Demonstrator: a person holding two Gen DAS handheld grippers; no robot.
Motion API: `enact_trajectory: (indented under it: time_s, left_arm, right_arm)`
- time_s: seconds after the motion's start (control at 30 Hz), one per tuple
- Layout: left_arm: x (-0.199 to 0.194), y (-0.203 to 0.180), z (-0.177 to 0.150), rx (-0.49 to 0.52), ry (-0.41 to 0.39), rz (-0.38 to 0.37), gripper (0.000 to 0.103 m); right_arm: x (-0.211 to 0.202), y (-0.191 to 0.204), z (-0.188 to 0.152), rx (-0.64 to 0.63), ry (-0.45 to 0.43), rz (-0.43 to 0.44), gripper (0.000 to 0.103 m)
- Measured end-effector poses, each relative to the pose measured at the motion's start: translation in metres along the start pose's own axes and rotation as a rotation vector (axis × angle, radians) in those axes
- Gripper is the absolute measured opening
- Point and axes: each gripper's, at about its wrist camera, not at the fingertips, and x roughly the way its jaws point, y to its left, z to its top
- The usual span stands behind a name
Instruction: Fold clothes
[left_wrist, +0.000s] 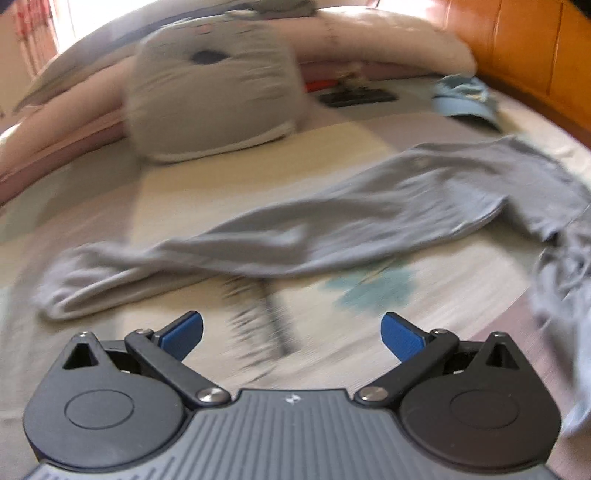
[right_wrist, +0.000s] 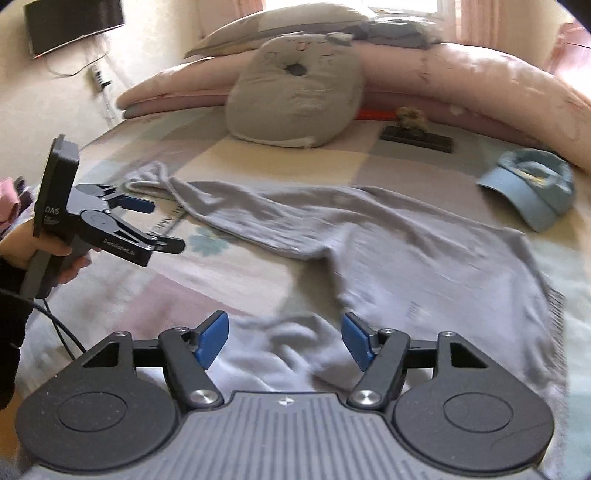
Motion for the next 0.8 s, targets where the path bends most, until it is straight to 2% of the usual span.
enact_trajectory:
  time_s: [0.2, 0.27, 0.33, 0.5, 0.57, 0.63, 0.8]
  left_arm:
    - [-0.023, 0.036, -0.029, 0.172, -0.046, 0.091, 0.102]
    - [-0.021, 0.041, -0.036, 0.216, -0.074, 0.063, 0.102]
    - [-0.014, 0.044, -0.047, 0.243, -0.110, -0.006, 0.102]
    - [0.000, 0.058, -0.068, 0.184, -0.148, -0.143, 0.102]
    - [-0.005, 0.070, -0.073, 0.155, -0.161, -0.146, 0.102]
    - [-0.006, 0.078, -0.075, 0.119, -0.165, -0.108, 0.102]
    - [-0.003, 0.095, -0.079, 0.044, -0.170, -0.135, 0.102]
  right_arm:
    - [0.039, 0.038, 0.041, -0.103, 0.007, 0.058, 0.072]
    - [0.056, 0.049, 0.052, -0.112, 0.012, 0.077, 0.072]
    - [0.071, 0.060, 0.062, -0.124, 0.010, 0.074, 0.072]
    - [0.112, 0.088, 0.099, -0.194, 0.025, 0.095, 0.070]
    - [0.133, 0.101, 0.116, -0.240, 0.032, 0.112, 0.069]
    - [0.160, 0.115, 0.138, -0.272, 0.037, 0.142, 0.066]
    - [0.242, 0.149, 0.193, -0.267, 0.075, 0.238, 0.061]
